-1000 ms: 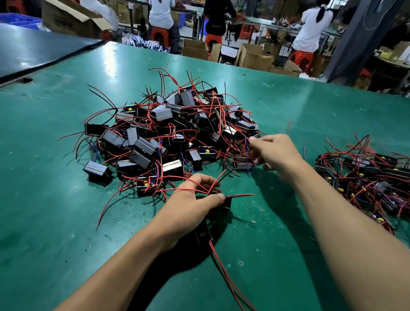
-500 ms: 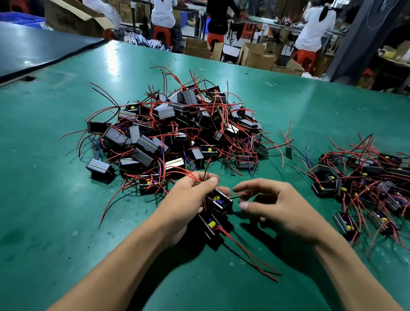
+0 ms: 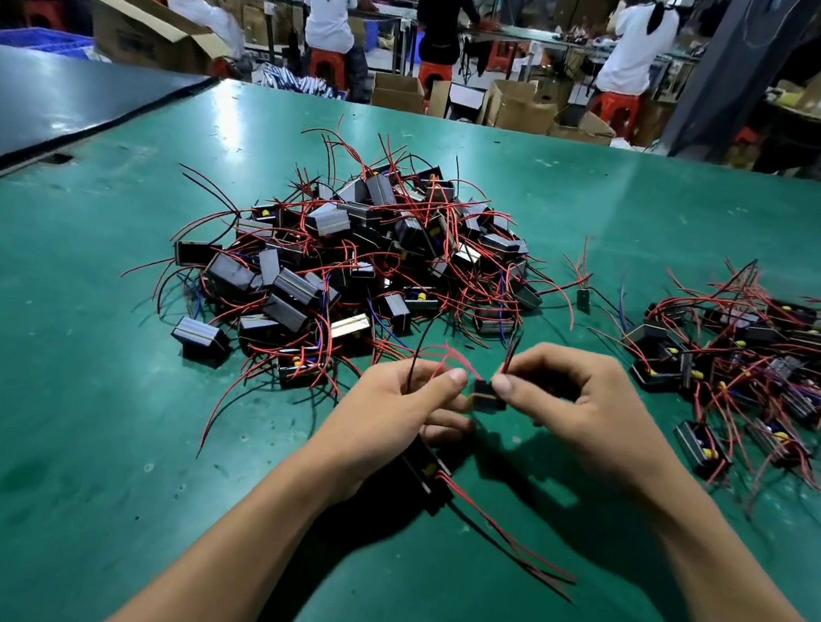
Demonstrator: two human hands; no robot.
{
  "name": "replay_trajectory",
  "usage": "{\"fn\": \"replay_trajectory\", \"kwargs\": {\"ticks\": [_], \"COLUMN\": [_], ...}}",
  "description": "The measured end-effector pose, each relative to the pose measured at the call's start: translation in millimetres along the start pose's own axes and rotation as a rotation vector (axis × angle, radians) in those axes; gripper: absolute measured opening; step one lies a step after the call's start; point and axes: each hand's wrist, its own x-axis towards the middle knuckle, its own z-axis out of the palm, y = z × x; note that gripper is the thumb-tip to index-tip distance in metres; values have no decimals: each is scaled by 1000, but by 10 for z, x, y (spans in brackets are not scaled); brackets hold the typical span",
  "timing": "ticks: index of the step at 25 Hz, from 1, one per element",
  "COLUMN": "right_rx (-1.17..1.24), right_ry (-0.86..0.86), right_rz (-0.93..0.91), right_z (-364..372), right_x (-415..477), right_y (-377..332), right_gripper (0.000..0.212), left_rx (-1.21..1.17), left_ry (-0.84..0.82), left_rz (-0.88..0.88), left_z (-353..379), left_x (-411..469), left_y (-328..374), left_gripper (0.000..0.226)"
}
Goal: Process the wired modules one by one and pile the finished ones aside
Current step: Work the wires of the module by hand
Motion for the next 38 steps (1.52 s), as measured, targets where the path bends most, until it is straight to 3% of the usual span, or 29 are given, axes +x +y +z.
{"fn": "replay_trajectory", "kwargs": {"ticks": [4, 9, 13, 17, 20, 25, 33, 36, 38], "right_rx": [-154, -390, -550, -624, -608, -664, -433, -413, -401], "right_ry": [186, 174, 125, 114, 108, -49, -91, -69, -81], "right_rz": [61, 95, 84, 64, -67, -214, -66, -74, -92], "right_z": [-33, 71, 166, 167, 94, 103, 104, 119, 125], "right_x": [17, 12, -4, -23, -19, 2, 19, 21, 25], "right_y": [95, 145, 130, 73, 32, 105, 194, 189, 182], "right_gripper": [16, 31, 42, 39, 26, 19, 16, 24, 18], "left_rx": [81, 97, 56, 79, 113, 136, 185, 154, 142], "left_ry": [116, 168, 106, 98, 124, 155, 128, 136, 137], "left_rz": [115, 194, 189, 150, 155, 178, 165, 161, 174], "left_z": [-10, -58, -77, -77, -100, -148, -154, -147, -146], "left_x": [12, -7, -18, -15, 2, 25, 3, 4, 2], "left_y": [-12, -13, 28, 32, 27, 37, 42, 43, 45], "left_gripper": [17, 9, 11, 10, 9, 9, 9, 7, 9]}}
